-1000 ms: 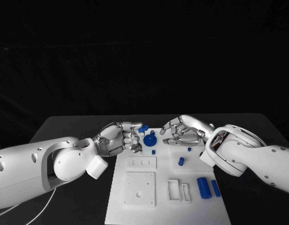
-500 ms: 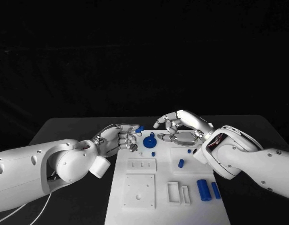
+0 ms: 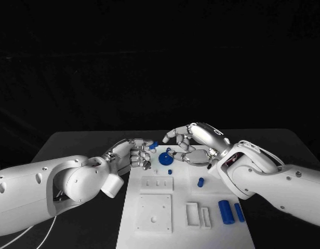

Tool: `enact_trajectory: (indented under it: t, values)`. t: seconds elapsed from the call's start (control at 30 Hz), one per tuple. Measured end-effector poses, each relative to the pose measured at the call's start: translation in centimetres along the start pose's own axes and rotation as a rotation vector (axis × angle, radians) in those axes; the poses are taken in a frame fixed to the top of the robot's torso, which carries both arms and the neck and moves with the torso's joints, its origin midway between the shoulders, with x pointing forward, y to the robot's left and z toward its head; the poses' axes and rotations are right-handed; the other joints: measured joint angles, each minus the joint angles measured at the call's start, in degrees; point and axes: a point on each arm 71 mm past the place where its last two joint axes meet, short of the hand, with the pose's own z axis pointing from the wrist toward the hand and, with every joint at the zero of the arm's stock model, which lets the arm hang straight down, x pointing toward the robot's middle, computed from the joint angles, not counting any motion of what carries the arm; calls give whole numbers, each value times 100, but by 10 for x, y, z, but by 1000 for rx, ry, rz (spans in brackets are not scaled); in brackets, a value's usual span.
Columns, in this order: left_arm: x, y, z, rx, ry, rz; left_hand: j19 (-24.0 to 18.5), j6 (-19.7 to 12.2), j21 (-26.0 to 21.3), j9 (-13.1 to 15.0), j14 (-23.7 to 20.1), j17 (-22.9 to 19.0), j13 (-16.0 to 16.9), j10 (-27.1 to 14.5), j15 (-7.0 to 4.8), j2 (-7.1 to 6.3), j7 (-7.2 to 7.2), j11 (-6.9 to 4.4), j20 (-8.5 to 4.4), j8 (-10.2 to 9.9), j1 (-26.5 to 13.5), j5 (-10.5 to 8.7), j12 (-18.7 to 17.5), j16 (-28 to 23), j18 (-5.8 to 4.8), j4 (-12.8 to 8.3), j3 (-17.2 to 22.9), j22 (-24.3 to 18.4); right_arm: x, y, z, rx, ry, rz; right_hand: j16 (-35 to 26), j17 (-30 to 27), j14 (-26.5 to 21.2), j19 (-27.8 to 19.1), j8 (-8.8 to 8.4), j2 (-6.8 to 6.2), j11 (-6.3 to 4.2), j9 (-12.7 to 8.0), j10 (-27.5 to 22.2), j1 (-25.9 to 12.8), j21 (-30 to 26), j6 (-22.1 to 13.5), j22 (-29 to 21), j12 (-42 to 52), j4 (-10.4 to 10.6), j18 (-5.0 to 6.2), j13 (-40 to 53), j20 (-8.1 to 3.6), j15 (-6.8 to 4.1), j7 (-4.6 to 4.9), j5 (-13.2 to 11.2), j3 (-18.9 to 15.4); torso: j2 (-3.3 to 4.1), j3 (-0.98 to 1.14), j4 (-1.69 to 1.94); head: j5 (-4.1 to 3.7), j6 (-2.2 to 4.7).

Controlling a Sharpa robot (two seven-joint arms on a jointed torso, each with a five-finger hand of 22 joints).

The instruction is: Assemble the parts on the task board

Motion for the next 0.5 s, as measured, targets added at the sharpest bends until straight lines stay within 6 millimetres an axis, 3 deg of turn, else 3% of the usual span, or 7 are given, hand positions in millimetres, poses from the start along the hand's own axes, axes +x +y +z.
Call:
enact_trajectory:
  t: [0.3,0.5]
  values:
    - [1,2,0,-26,9,11,0,59,45,72,30,-6,-21,72,-7,-16,0,-12,0,-67,-136,422,0,0,0,-13,-4,-33,4,3,6,-29,-16,-41,0,0,-12,1,14,-7,-20,0,20,99,0,59,0,-22,0,0,-22,1,-30,-31,-303,79,7,-3,10,-9,-15]
    - [3,3,0,-42,29,19,0,122,89,129,69,-5,-27,137,-24,-25,-3,-35,0,-68,-263,495,0,40,1,-103,55,-47,6,3,8,-39,-19,-58,-23,1,17,22,109,-31,-52,15,53,211,-32,255,0,-23,27,-1,-42,21,-65,-74,-878,361,8,-4,10,-4,-37]
